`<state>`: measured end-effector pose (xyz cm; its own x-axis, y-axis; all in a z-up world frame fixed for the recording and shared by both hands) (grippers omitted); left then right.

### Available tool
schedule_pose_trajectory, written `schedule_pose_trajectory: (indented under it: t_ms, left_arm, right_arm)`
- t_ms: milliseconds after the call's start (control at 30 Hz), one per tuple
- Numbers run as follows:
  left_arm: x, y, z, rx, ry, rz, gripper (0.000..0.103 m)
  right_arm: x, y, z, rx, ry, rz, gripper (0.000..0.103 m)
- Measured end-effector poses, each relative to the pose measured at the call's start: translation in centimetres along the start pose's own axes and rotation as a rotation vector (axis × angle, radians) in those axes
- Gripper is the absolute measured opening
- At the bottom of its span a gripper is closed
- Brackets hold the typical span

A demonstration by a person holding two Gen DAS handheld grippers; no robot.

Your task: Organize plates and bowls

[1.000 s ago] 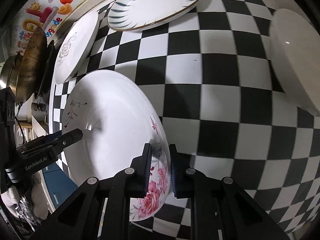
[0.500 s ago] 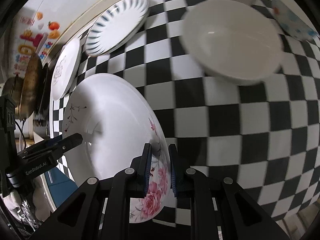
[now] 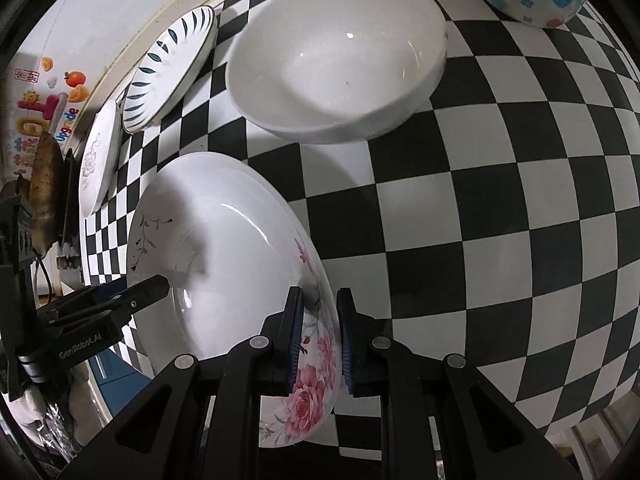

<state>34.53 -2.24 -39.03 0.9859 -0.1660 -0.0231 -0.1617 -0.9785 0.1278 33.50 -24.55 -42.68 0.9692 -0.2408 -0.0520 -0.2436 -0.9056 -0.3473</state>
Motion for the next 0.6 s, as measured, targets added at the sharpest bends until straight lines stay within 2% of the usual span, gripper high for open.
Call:
schedule_pose_trajectory:
  t_ms: [300, 600]
  left_arm:
    - [0.5, -0.6, 0.2, 0.011, -0.004, -0.039, 0.046]
    - [0.9, -0.7, 0.9, -0.006, -0.002, -0.055, 0.046]
  right_arm:
    - [0.4, 0.6, 1.1, 0.0, -0.05, -0.031, 0.019]
    - [0.3, -0.6, 1.8, -0.025, -0.074, -0.065, 0.021]
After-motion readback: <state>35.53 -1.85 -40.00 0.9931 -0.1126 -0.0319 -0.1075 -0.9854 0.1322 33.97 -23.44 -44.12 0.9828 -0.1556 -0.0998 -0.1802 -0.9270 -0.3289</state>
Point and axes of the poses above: each gripper's, at about its wrist camera, not at the fingertips, and z roughly the way its jaws point, y to its right, x to its top, the point moved 3 cm from there along z, roughly the way its jaws point, and after that the axes turned 4 degrees about z, right-handed, at the moved point
